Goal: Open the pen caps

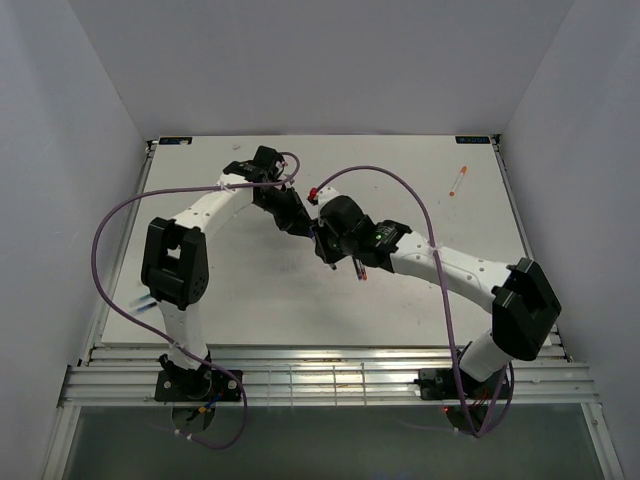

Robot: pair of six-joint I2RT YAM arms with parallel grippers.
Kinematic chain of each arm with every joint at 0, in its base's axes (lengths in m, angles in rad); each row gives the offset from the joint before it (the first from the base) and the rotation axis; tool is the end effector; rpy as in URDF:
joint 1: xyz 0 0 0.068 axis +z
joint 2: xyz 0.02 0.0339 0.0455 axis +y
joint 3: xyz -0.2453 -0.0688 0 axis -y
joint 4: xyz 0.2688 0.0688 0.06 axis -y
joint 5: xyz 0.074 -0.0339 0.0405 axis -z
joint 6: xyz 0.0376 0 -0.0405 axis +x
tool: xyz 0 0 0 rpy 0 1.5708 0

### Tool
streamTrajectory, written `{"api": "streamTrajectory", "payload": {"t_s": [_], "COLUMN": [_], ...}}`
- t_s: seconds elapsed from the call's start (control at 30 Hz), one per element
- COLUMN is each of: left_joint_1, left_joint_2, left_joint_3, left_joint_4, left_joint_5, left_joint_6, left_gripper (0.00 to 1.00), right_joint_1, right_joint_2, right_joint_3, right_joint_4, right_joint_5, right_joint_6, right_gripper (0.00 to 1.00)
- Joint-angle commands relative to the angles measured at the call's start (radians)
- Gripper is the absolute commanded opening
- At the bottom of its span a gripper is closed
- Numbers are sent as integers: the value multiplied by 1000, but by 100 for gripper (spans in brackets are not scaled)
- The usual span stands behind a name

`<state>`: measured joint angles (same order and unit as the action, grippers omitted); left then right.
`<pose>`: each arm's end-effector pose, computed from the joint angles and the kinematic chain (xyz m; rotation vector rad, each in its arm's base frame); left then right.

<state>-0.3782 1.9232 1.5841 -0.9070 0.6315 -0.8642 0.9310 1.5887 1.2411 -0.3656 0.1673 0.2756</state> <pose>0.3741 -0.1725 0.2120 0.5379 -2.8038 1.0291 0.2328 0.3024 0.2509 -0.6596 2.2152 0.4396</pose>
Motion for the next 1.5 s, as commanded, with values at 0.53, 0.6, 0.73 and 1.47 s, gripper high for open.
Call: {"api": "streamTrajectory", "payload": {"t_s": [0.53,0.6,0.73,1.47], "left_joint_1": [78,79,87,105], "left_joint_2": [-185,-202,-225,-138], "left_joint_3": [-82,-101,-118,-67], "left_joint_4": [157,145,100,71], "left_joint_5": [-242,-254,-317,-259], "left_joint_6": [120,128,126,214], "left_gripper": [0,0,0,0], "right_joint_1": [-227,-227,-135,-271], "right_joint_2": [-38,-36,-19,-133], "right_joint_3": [-180,-174,-11,-146], "right_joint_4": [209,179,-213,-118], "right_joint_5": [-1212,-1142,-442,-331], "right_joint_6": [106,84,-78,57], "right_gripper": [8,8,8,8]}}
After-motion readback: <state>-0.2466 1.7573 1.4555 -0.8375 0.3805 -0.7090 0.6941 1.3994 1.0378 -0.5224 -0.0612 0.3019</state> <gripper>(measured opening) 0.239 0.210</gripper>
